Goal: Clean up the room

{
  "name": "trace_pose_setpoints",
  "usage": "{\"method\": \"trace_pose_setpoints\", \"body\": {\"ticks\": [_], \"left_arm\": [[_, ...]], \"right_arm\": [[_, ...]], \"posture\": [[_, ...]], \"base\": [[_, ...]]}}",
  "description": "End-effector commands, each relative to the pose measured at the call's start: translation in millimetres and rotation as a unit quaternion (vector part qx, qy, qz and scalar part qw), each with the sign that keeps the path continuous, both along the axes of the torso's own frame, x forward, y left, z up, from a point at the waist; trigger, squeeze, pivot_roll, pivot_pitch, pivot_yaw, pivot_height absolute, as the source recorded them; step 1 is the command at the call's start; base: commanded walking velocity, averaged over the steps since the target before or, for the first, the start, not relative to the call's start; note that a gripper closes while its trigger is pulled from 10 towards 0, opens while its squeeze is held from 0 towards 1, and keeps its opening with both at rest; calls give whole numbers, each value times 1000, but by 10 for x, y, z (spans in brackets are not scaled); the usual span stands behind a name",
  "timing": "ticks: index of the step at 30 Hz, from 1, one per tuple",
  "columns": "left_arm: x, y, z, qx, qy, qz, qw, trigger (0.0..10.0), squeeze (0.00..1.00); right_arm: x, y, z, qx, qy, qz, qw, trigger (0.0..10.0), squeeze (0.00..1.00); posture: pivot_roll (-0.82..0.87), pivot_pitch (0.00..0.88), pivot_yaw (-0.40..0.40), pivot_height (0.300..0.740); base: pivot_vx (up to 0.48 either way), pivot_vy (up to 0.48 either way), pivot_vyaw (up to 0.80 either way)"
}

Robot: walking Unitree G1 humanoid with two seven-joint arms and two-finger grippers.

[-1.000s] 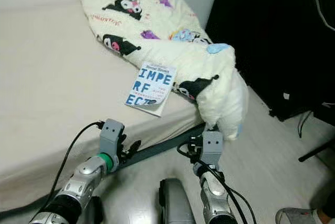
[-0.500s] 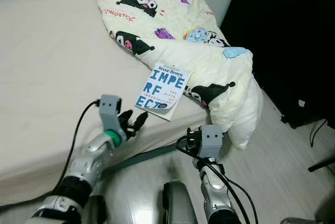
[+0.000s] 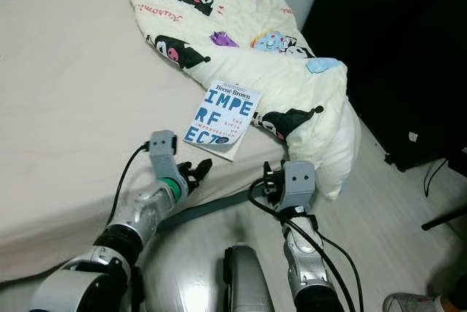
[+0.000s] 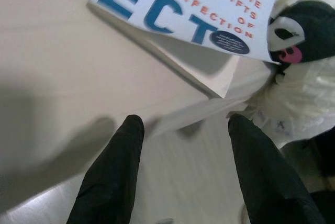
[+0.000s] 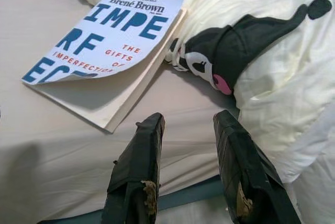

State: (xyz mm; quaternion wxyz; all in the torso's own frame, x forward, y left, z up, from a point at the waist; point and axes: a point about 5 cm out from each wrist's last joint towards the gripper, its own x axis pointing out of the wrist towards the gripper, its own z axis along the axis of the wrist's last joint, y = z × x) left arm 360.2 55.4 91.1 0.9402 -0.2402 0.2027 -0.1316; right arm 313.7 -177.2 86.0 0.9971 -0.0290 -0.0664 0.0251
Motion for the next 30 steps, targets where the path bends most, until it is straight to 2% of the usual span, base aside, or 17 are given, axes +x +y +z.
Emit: {"method": "trace_pose_setpoints", "body": {"ticks": [1,7,14,17,20,21,23,25,28,30], "left_arm": [[-73,-282,-18,-36,30,-20,999,10000,0],[-59,-241,-51,-52,47,3,998,10000,0],[-46,-289,-11,-62,47,-3,997,10000,0],[-28,-302,27,-83,50,4,995,10000,0],[46,-336,188,-144,42,12,989,10000,0],[46,-336,188,-144,42,12,989,10000,0],[99,-374,330,-181,28,4,983,10000,0],[113,-384,369,-190,24,-1,982,10000,0],[139,-409,468,-215,16,-18,976,10000,0],[173,-415,651,-242,-16,-62,968,10000,0]], "right_arm": [[-57,-50,-71,-8,15,-7,1000,10000,0],[-122,-46,-87,-11,16,-6,1000,10000,0],[-85,-62,-28,-20,8,-9,1000,10000,0],[-67,-64,32,-36,-5,-8,999,10000,0],[-49,-68,121,-50,-21,-4,999,10000,0],[-49,-68,121,-50,-21,-4,999,10000,0],[-45,-75,164,-51,-28,-6,998,10000,0],[-46,-73,170,-50,-29,-7,998,10000,0],[-56,-60,183,-49,-32,-9,998,10000,0],[-76,-41,217,-42,-43,-11,998,10000,0]], "posture": [[-128,242,-24,582],[-132,236,-33,552],[-134,215,-27,527],[-136,210,-26,517],[-143,207,-26,502],[-143,207,-26,502],[-149,208,-19,492],[-150,208,-16,487],[-155,219,-1,477],[-152,241,19,472]], "base": [[0,0,0],[0,0,0],[0,0,0],[0,0,0],[0,0,0],[0,0,0],[0,0,0],[0,0,0],[0,0,0],[0,0,0]]}}
